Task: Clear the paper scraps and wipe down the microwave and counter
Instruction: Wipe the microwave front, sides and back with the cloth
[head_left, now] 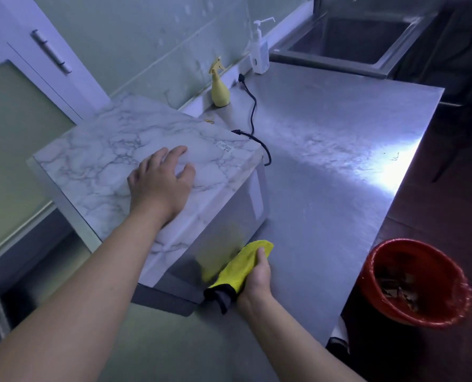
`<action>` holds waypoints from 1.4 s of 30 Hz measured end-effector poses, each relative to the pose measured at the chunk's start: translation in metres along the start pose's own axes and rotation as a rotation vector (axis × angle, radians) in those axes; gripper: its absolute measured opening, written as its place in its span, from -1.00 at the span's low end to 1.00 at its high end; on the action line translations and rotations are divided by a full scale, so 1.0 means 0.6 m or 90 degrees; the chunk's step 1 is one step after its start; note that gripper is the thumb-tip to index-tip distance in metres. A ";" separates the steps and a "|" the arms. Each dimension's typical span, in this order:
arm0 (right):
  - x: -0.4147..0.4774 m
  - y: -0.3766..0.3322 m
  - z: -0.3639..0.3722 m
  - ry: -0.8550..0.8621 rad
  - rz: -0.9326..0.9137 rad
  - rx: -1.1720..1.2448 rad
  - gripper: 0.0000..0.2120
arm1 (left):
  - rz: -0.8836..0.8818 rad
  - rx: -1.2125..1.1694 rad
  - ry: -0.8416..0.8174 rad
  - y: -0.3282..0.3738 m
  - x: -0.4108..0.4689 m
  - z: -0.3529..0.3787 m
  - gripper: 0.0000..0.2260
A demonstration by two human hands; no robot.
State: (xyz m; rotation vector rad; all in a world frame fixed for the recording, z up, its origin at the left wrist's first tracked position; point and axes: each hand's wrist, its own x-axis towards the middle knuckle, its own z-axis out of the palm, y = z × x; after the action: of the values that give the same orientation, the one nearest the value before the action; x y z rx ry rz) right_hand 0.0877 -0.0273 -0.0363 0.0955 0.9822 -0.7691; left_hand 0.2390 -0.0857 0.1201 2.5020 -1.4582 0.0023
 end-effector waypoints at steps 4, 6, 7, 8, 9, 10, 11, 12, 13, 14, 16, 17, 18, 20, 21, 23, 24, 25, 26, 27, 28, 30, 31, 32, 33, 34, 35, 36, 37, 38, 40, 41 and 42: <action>-0.054 -0.091 -0.001 -0.064 -0.140 -0.053 -0.52 | 0.000 -0.002 0.004 0.003 0.000 -0.002 -0.57; -0.084 -0.121 0.032 -0.085 -0.357 -0.146 -0.68 | 0.003 0.002 0.006 0.004 0.000 -0.002 -0.57; -0.101 -0.129 0.054 -0.123 -0.470 -0.198 -0.69 | 0.005 0.003 0.008 0.004 -0.001 -0.002 -0.57; -0.112 -0.130 0.075 -0.165 -0.568 -0.255 -0.65 | 0.006 0.002 0.010 0.003 -0.001 -0.001 -0.58; -0.119 -0.125 0.094 -0.203 -0.647 -0.312 -0.58 | 0.006 0.000 0.011 0.003 0.000 -0.001 -0.58; -0.118 -0.116 0.111 -0.224 -0.712 -0.375 -0.52 | 0.007 -0.005 0.012 0.003 0.001 -0.001 -0.58; -0.113 -0.105 0.123 -0.226 -0.771 -0.445 -0.47 | 0.007 -0.010 0.013 0.003 0.002 -0.002 -0.58; -0.100 -0.092 0.130 -0.197 -0.823 -0.527 -0.44 | 0.008 -0.013 0.016 0.002 0.003 -0.002 -0.59; -0.084 -0.081 0.133 -0.152 -0.864 -0.606 -0.41 | 0.010 -0.014 0.022 0.002 0.004 -0.001 -0.59; -0.066 -0.073 0.131 -0.113 -0.904 -0.652 -0.38 | 0.012 -0.013 0.028 0.001 0.004 0.000 -0.59; -0.025 -0.067 0.120 -0.099 -0.992 -0.634 -0.36 | 0.021 -0.009 0.042 0.000 0.003 0.005 -0.59; -0.001 -0.068 0.111 -0.107 -1.036 -0.607 -0.37 | 0.027 -0.007 0.048 -0.001 0.004 0.007 -0.59; 0.024 -0.069 0.102 -0.115 -1.071 -0.588 -0.38 | 0.032 -0.005 0.052 -0.003 0.004 0.009 -0.59; 0.072 -0.073 0.080 -0.110 -1.067 -0.561 -0.39 | 0.036 -0.002 0.056 -0.005 0.003 0.011 -0.59; 0.092 -0.074 0.071 -0.097 -1.021 -0.541 -0.37 | 0.035 -0.001 0.057 -0.005 0.004 0.012 -0.59; 0.126 -0.071 0.054 -0.071 -0.906 -0.492 -0.35 | 0.030 -0.002 0.055 -0.005 0.004 0.013 -0.59; 0.140 -0.068 0.047 -0.055 -0.856 -0.474 -0.35 | 0.029 -0.003 0.055 -0.004 0.004 0.013 -0.60; 0.152 -0.063 0.040 -0.033 -0.799 -0.457 -0.35 | 0.027 -0.004 0.055 -0.004 0.005 0.014 -0.60; 0.160 -0.056 0.036 -0.004 -0.730 -0.434 -0.33 | 0.025 -0.005 0.054 -0.004 0.005 0.014 -0.60; 0.163 -0.047 0.033 0.028 -0.649 -0.403 -0.33 | 0.023 -0.007 0.053 -0.004 0.005 0.014 -0.60; 0.165 -0.038 0.030 0.056 -0.574 -0.369 -0.34 | 0.022 -0.009 0.051 -0.004 0.005 0.013 -0.60; 0.165 -0.025 0.030 0.097 -0.468 -0.315 -0.44 | 0.021 -0.013 0.046 -0.005 0.006 0.013 -0.59; 0.159 -0.022 0.033 0.109 -0.427 -0.301 -0.47 | 0.021 -0.013 0.044 -0.005 0.006 0.013 -0.58; 0.150 -0.021 0.038 0.111 -0.381 -0.286 -0.47 | 0.022 -0.013 0.042 -0.005 0.006 0.012 -0.58; 0.139 -0.021 0.041 0.109 -0.324 -0.267 -0.48 | 0.022 -0.014 0.040 -0.005 0.005 0.012 -0.58; 0.125 -0.021 0.042 0.107 -0.265 -0.242 -0.50 | 0.020 -0.015 0.037 -0.004 0.005 0.011 -0.58; 0.109 -0.023 0.041 0.100 -0.205 -0.205 -0.54 | 0.018 -0.017 0.034 -0.004 0.005 0.010 -0.59; 0.088 -0.028 0.039 0.083 -0.148 -0.164 -0.56 | 0.014 -0.018 0.031 -0.003 0.005 0.009 -0.59; 0.065 -0.036 0.034 0.060 -0.101 -0.124 -0.56 | 0.011 -0.018 0.027 -0.003 0.005 0.007 -0.59; 0.043 -0.045 0.028 0.034 -0.075 -0.094 -0.54 | 0.010 -0.018 0.022 -0.002 0.005 0.006 -0.58; 0.003 -0.068 0.016 -0.014 -0.081 -0.082 -0.50 | 0.010 -0.019 0.017 0.000 0.005 0.005 -0.58; -0.019 -0.080 0.013 -0.031 -0.105 -0.088 -0.51 | 0.010 -0.019 0.019 0.001 0.005 0.005 -0.57; -0.038 -0.089 0.012 -0.043 -0.149 -0.106 -0.53 | 0.010 -0.020 0.021 0.001 0.005 0.005 -0.57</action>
State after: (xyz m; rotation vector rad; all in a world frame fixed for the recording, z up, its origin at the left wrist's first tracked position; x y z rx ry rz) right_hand 0.0520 -0.0572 -0.0006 -0.1929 0.9995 -0.8950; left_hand 0.2395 -0.0891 0.1179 2.4545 -1.4534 0.0231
